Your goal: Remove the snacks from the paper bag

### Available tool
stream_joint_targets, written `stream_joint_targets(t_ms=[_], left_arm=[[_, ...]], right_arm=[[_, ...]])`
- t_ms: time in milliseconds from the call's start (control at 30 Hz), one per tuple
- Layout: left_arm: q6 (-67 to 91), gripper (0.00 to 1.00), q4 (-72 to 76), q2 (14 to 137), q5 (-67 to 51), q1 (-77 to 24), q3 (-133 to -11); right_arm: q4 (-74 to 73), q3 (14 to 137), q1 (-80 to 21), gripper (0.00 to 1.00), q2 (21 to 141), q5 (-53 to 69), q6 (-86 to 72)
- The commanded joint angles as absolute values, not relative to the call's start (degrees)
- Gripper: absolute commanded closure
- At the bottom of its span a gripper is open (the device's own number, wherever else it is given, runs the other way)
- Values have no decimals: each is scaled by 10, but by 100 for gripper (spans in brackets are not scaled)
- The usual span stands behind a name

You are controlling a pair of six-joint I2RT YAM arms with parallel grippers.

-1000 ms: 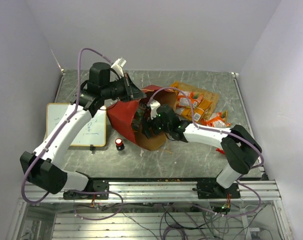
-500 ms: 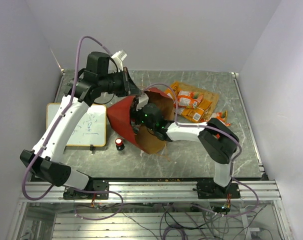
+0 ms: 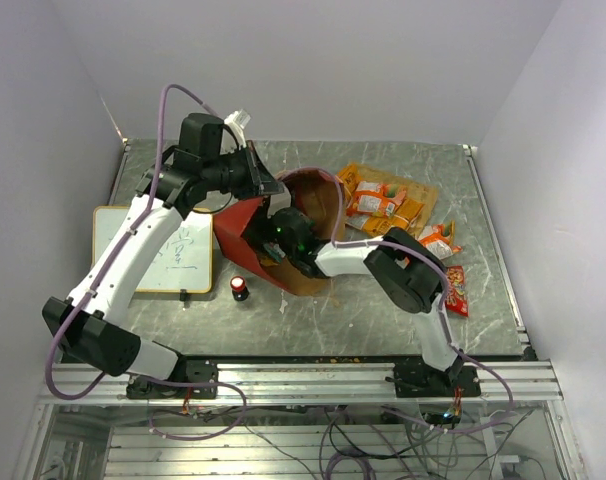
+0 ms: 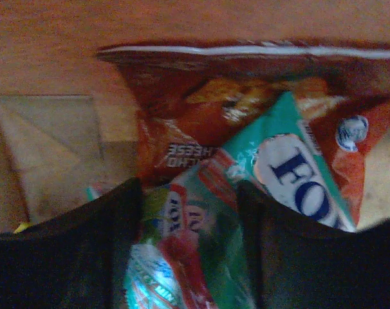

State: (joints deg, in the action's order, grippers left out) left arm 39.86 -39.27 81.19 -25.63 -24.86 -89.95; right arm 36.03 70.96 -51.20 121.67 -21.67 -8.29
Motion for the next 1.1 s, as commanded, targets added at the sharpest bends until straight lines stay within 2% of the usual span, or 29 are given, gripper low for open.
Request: stream_joint_targets(t_ms=[0,200,267,367,467,633,767,833,933,1067], left_arm=[[390,93,-411,796,-241,-252,-905],[378,93,-407,790,-269,-245,-863],[399,93,-374,781,-278,-239,-842],[399,93,-354,796,-310,-231,-858],[360,93,-420,825,-299,-231,-919],[390,93,-363,805,-296,-228,-863],[342,93,-441,826,-266,-226,-909],[382,93,-435,813,-230,-228,-891],[452,93,-309,767,-240,-226,-790],[436,93,-339,776,-243,-225,-798]], right_arm=[[293,710,-471,53,1222,-220,-113],[283,642,-453,92,1163,-184,-58],[267,627,-447,100,1132,-172,-53],[251,617,-446,100,1102,-154,-49],[243,608,-446,100,1085,-134,-53],[215,608,-446,100,1067,-137,-62],[206,609,-446,100,1046,-146,-45],[197,611,-446,100,1037,-139,-43],[184,608,-446,100,1023,-127,-55],[164,614,-446,100,1003,-124,-61]])
